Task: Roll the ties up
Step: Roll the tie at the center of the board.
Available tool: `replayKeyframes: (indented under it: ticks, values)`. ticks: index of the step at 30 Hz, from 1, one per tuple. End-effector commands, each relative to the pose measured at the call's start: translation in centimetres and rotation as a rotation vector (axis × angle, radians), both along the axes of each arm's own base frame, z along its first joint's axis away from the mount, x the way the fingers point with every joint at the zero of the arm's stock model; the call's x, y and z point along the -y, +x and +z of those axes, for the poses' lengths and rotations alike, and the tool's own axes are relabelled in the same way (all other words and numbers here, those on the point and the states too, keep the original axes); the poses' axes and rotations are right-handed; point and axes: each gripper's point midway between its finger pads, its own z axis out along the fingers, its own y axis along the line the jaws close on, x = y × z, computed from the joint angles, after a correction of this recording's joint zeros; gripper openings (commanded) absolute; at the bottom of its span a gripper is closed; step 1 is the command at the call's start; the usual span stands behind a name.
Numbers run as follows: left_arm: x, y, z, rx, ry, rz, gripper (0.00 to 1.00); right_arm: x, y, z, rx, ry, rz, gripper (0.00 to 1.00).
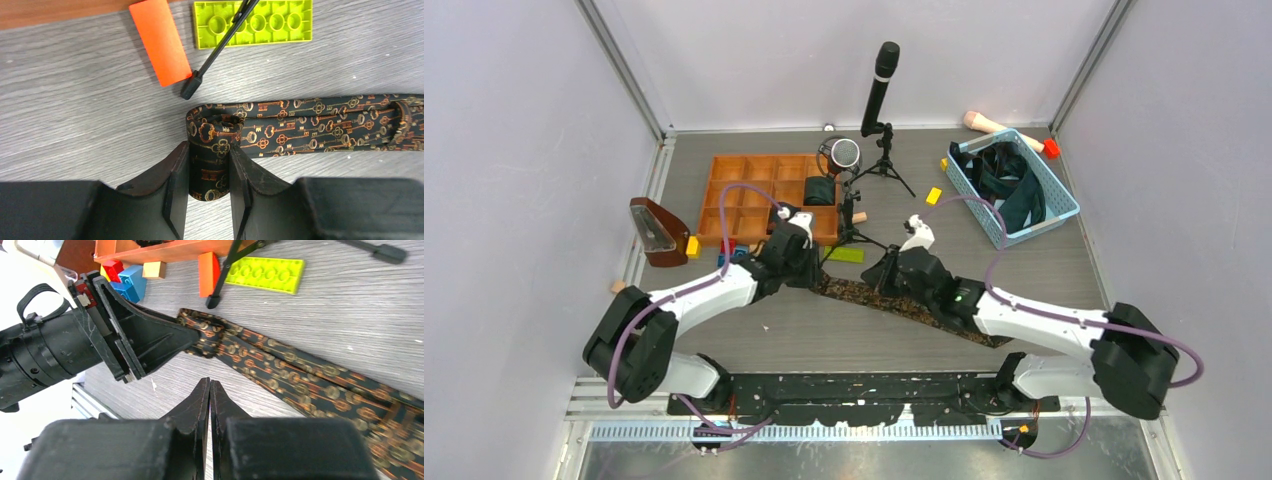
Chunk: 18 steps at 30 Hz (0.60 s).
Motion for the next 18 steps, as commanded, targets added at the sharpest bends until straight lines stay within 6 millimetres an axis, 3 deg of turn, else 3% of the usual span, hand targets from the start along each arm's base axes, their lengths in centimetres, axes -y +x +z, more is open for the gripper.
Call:
replayKeyframes:
  ticks: [1, 8, 18]
  values:
    - [-2.2, 0.9, 1.1, 0.066, 0.203, 0.033, 0.32, 3.1, 0.0, 0.7, 0.051, -0.047, -0.086, 0.1]
    - [-2.7, 0.9, 1.5, 0.121, 0.396, 0.046, 0.31, 5.8, -0.5, 0.7, 0.068, -0.084, -0.143, 0.1]
    - [-3.1, 0.8, 1.5, 0.184, 0.654, 0.054, 0.3, 6.3, -0.6, 0.5, 0.068, -0.092, -0.153, 0.1]
